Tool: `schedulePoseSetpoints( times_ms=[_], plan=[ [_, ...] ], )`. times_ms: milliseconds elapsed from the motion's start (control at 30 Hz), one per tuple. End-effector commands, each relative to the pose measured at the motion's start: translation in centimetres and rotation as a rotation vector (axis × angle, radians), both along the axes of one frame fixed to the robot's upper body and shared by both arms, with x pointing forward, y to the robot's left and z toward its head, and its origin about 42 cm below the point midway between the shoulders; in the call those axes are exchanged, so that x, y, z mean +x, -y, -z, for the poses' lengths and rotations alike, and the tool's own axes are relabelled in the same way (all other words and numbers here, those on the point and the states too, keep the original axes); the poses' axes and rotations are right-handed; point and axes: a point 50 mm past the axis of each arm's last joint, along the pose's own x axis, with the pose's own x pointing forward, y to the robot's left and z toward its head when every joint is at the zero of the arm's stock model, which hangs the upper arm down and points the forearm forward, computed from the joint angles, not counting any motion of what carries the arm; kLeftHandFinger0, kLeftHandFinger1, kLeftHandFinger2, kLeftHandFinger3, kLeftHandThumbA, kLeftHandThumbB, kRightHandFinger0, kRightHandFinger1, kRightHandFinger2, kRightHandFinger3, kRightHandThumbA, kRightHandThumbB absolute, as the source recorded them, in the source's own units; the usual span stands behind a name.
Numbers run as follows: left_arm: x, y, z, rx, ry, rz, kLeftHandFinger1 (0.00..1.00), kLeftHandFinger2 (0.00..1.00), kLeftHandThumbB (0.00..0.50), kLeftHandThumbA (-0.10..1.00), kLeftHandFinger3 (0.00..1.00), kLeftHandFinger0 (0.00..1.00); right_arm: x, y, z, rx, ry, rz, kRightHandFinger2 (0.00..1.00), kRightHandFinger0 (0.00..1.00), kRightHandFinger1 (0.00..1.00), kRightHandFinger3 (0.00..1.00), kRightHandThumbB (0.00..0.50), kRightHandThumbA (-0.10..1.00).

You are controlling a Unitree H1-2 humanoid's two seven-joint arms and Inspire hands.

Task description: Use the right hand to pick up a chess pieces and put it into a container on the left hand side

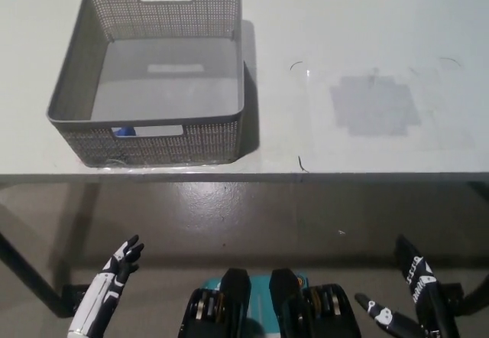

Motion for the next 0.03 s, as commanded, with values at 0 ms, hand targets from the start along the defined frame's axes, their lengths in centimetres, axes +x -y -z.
schedulePoseSetpoints(
  times_ms=[0],
  plan=[
    [0.33, -0.08, -0.81, -0.010, 0.061, -0.017, 1.00, 1.00, 0.432, 1.00, 1.00, 1.00, 0.87, -0.01, -1.10, 0.016, 0.077, -0.013, 1.00, 1.00, 1.00, 1.00, 0.287, 0.90]
  ],
)
